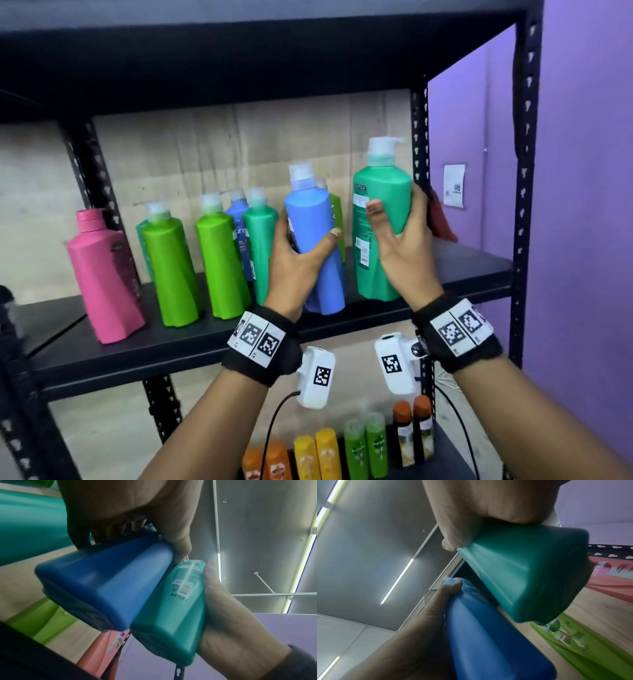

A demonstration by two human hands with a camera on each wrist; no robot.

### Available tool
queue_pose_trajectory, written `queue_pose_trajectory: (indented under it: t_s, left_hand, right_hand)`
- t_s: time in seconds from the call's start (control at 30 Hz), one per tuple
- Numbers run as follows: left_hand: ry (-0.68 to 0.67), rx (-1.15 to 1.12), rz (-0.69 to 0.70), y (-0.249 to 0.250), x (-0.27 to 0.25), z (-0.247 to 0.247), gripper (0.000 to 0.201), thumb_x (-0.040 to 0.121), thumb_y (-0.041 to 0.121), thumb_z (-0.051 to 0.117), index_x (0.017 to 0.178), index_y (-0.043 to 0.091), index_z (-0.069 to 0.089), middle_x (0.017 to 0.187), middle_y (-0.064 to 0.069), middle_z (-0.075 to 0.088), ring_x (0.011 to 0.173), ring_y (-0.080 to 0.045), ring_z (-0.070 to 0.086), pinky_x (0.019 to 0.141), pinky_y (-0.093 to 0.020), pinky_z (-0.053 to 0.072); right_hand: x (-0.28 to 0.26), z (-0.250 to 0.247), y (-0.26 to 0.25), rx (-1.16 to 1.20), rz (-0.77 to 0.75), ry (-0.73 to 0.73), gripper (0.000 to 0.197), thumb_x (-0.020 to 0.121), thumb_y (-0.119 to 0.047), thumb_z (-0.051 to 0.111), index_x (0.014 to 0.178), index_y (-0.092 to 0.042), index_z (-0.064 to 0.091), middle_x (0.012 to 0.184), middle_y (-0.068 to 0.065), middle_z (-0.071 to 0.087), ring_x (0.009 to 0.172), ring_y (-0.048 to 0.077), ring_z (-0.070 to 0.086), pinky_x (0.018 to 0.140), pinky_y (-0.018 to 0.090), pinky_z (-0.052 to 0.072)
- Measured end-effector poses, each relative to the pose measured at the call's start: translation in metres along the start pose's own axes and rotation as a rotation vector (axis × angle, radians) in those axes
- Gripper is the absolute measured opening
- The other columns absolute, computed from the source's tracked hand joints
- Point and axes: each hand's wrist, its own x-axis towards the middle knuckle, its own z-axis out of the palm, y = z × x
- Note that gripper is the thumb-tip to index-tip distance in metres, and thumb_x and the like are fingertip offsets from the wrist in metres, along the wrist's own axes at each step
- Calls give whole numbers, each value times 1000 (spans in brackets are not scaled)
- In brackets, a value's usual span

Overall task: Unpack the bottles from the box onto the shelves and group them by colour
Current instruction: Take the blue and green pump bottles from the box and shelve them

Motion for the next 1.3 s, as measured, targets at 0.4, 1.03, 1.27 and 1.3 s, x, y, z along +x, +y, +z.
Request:
queue_pose_trajectory:
  t_s: [0.4,1.03,1.27,1.3]
  left_hand:
    - [46,16,-37,-48,12,10,55,76,41,85,124,32,60,108,8,74,93,-13,72,79,-36,60]
    - [26,499,-103,-85,12,2,84,99,34,62,163,19,9,166,0,26,145,-21,38,100,-15,27]
    - [31,629,-86,-75,1,3,83,98,30,63,162,18,13,161,-7,37,140,-29,44,105,-32,38]
    - [40,643,-72,-74,-2,2,81,97,29,64,162,18,16,159,-7,40,138,-30,46,105,-33,39]
  right_hand:
    - [3,21,55,-27,132,-70,77,83,-74,56,140,-24,43,124,-1,67,109,15,67,97,45,53]
    - [-9,31,111,-328,70,-225,69,106,-41,45,163,-24,10,168,0,21,153,12,20,118,18,16]
    - [-14,27,107,-367,118,-236,72,102,-40,52,162,-28,13,167,-3,27,149,16,32,111,20,25]
    - [-15,26,106,-369,121,-223,73,101,-37,54,162,-26,17,165,-1,30,148,16,33,111,18,24]
